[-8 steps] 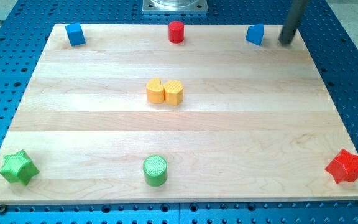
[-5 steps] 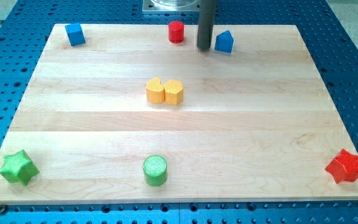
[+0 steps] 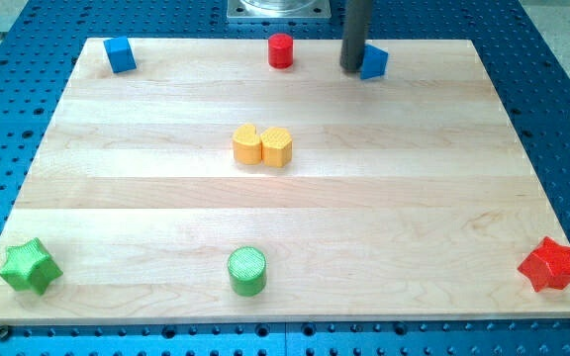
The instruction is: Move the triangle into the heart
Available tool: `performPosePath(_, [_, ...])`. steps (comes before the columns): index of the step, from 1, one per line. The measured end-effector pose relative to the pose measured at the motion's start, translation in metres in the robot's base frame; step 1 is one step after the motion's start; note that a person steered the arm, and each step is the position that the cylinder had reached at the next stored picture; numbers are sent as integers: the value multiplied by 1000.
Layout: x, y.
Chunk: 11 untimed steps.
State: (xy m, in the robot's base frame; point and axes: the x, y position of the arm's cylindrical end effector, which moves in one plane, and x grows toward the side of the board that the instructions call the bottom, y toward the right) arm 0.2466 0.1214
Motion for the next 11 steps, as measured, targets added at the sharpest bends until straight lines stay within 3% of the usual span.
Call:
performPosePath(2, [0, 75])
performPosePath(4, [4, 113])
performPosePath(7, [65, 110])
performPosePath(8, [66, 52])
performPosePath(9, [86, 69])
performPosePath(11, [85, 160])
